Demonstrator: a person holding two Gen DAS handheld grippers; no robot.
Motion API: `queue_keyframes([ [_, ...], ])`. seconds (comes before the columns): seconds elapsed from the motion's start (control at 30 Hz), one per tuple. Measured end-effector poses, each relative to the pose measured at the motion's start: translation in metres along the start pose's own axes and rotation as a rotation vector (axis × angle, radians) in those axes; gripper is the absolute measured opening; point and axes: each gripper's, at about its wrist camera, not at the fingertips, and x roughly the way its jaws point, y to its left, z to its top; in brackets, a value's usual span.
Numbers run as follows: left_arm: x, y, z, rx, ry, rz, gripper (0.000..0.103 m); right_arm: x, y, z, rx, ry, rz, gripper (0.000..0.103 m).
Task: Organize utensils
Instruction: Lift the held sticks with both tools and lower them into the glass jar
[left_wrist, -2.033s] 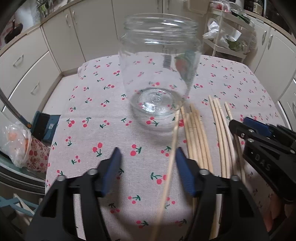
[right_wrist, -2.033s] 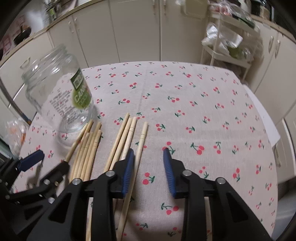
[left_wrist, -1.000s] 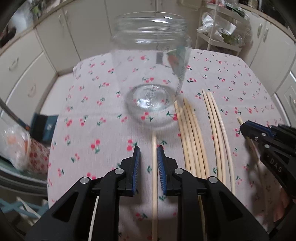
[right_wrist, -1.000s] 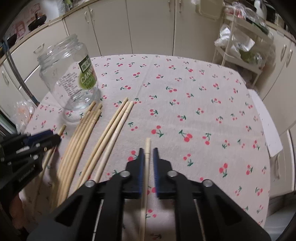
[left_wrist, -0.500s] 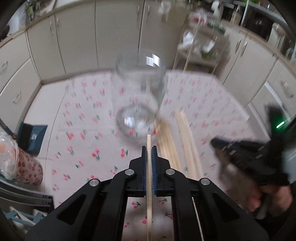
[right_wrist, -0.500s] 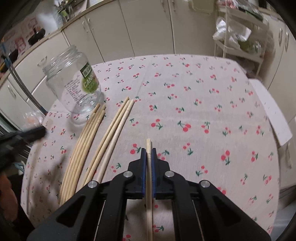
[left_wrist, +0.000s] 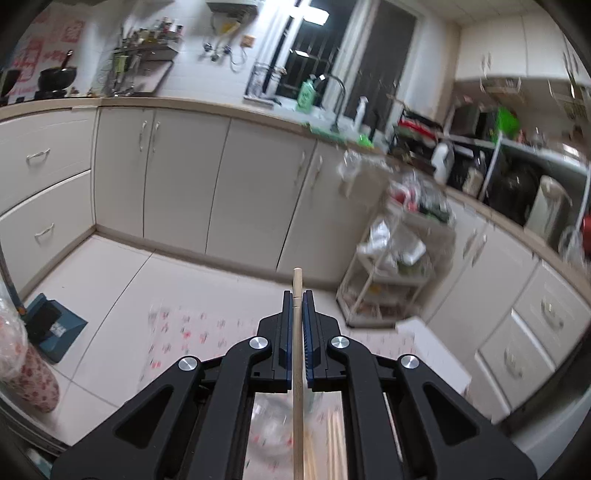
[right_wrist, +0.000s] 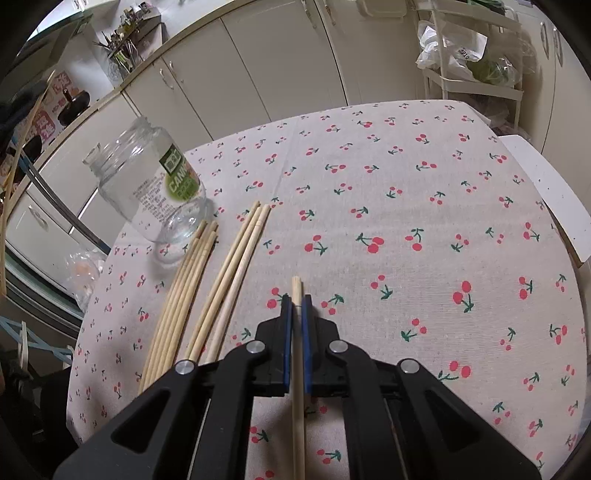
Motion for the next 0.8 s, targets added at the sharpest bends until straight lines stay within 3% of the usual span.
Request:
queue_keyframes([
  [0.2, 0.034, -0.001, 0.031, -0.059, -0.088, 0.003, 0.005, -0.002, -0.003, 0.003, 0.017, -0.028, 0.021, 0.006],
  [0.4, 0.064, -0.004, 0.044, -0.041, -0.169, 0.058, 0.005, -0.011, -0.005, 0.010, 0.033, -0.097, 0.059, 0.006],
  [0.57, 0.084, -0.008, 0.038, -0.029, -0.212, 0.106, 0.005, -0.025, -0.003, 0.019, 0.027, -0.186, 0.062, 0.006],
  [0.8, 0.098, 0.001, 0.008, -0.027, -0.201, 0.147, 0.005, -0.061, 0.008, 0.049, 0.030, -0.360, 0.094, 0.006],
])
